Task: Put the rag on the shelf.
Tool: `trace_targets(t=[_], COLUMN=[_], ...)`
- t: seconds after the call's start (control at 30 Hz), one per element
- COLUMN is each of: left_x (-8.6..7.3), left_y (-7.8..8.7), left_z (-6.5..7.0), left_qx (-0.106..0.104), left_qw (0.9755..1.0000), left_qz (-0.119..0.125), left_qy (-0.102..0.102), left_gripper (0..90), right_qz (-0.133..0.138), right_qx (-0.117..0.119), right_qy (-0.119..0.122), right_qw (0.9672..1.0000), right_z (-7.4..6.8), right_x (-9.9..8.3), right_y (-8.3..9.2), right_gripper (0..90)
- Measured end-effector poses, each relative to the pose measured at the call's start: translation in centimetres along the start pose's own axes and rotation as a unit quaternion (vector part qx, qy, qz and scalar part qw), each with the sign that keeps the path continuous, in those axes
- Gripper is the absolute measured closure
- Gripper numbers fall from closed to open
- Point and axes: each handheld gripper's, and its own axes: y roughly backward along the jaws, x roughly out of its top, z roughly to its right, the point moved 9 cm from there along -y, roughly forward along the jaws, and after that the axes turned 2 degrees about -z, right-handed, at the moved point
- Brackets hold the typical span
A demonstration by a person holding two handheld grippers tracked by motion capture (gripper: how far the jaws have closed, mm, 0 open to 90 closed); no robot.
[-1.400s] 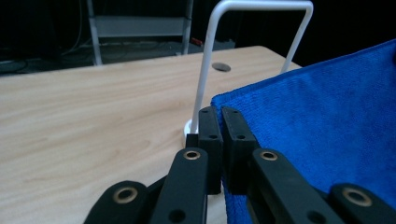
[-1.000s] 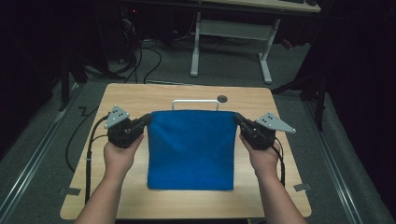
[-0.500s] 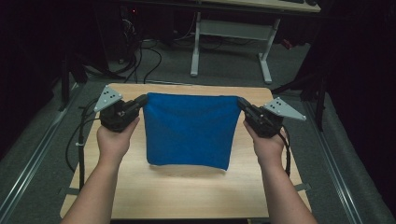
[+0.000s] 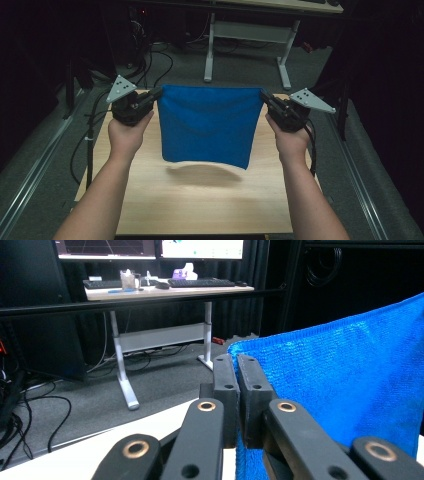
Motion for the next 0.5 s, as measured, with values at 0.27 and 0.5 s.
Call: trace_targets(t=[0.27, 0.5], left_x=[0.2, 1.5], left_y=[-1.8, -3.3], left_z=[-1.4, -2.6], left_qx=[0.016, 0.031], left_qw=[0.9999, 0.9992], left_qz=[-0.007, -0.012], left_qy=[-0.002, -0.020], left_gripper=[88.2, 88.3], right_qz=[-0.001, -0.002], right_qx=[-0.002, -0.008], right_qy=[0.002, 0.005], right_qw=[1.0000, 1.0000], right_z=[1.1, 1.9], right_x=[0.9, 1.7], right_y=[-1.9, -3.8], right_gripper=[88.6, 88.6])
